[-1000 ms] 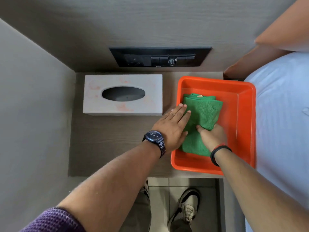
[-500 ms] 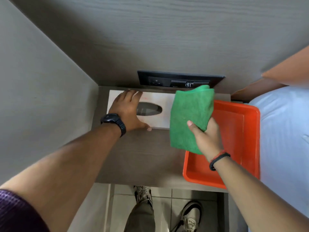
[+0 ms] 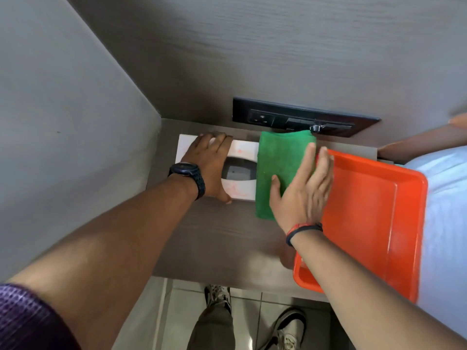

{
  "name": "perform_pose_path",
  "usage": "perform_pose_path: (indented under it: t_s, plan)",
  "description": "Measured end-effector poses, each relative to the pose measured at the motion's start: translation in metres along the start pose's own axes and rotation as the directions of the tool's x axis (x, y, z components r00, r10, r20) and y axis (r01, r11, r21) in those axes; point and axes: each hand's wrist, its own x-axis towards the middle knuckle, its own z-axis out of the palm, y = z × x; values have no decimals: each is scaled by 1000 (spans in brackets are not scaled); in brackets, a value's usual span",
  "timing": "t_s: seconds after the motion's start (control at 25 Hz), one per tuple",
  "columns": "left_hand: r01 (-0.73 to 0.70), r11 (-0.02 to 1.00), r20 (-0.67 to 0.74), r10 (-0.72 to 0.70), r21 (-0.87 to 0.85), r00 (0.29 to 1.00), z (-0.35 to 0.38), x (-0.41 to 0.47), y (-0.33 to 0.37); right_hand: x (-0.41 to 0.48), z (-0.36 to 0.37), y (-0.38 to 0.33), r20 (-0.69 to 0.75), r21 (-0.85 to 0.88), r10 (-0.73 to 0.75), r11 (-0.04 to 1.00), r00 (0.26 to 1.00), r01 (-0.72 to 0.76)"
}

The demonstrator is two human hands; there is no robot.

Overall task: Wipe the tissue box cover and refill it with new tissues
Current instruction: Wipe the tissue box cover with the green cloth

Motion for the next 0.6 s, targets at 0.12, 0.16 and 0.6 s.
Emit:
perform_pose_path:
  t_s: [0.12,0.16,0.6]
  plan:
    - [-51,998,-19,52,28,998,6,-11,-6,1,12,2,274,-92,-166,976,947,198]
    - [-37,998,-25,38,46,999,8,-16,-13,1,16,3,299,-96,-168,974,939,204]
    - [84,995,-44,-82,45,996,14,-31,-36,3,37,-35,214,-127,-197,965,957,227]
